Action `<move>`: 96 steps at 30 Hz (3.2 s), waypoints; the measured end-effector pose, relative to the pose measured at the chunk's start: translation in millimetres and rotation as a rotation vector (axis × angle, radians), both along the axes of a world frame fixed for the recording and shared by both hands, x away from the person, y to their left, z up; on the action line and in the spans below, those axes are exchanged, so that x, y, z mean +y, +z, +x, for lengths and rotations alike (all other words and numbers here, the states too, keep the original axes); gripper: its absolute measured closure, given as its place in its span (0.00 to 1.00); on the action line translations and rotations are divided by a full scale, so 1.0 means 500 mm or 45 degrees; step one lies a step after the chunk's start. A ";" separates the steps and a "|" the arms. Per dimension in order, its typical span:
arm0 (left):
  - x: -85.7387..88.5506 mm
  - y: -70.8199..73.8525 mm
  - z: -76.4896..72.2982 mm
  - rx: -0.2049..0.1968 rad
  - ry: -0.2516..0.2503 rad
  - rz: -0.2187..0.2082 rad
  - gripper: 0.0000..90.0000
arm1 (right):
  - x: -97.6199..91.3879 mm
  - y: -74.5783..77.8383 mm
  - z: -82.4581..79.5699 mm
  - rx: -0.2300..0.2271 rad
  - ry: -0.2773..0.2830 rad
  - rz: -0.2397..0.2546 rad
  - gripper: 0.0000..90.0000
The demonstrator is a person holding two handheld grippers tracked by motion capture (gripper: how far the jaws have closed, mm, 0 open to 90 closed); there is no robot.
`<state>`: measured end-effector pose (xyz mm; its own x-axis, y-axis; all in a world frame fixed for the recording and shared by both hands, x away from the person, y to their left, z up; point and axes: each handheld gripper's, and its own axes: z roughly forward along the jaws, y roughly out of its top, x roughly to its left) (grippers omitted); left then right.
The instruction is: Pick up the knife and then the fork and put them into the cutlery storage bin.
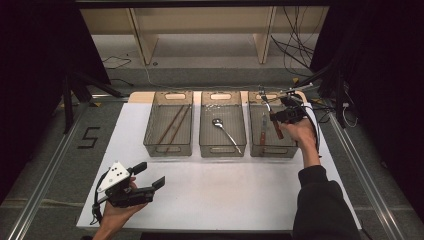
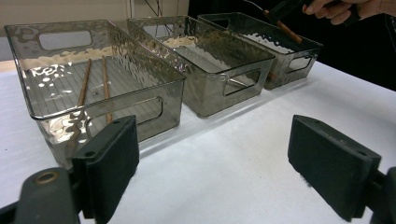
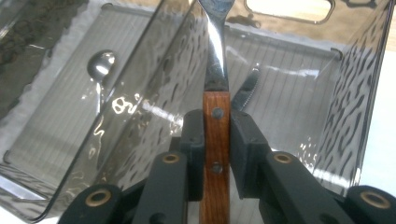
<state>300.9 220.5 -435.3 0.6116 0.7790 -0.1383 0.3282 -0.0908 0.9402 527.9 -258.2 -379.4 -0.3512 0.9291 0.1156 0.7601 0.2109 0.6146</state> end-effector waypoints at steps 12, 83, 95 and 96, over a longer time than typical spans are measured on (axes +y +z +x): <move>0.000 0.000 -0.001 -0.002 -0.001 0.000 0.18 | -0.001 -0.034 -0.001 0.042 -0.023 -0.009 0.86; -0.001 -0.002 0.002 0.023 -0.003 0.014 0.18 | 0.067 0.005 -0.184 -0.235 0.294 0.229 0.34; -0.003 -0.003 0.002 0.034 -0.010 0.017 0.18 | 0.077 -0.014 -0.236 -0.279 0.359 0.256 0.32; -0.003 -0.003 0.002 0.034 -0.011 0.017 0.18 | 0.077 -0.016 -0.240 -0.281 0.365 0.259 0.32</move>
<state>302.0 219.2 -437.0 0.6144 0.7757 -0.1444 0.3526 -0.1062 0.9297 408.1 -219.6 -387.4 -0.6294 0.7560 0.1797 0.5335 0.2523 0.8073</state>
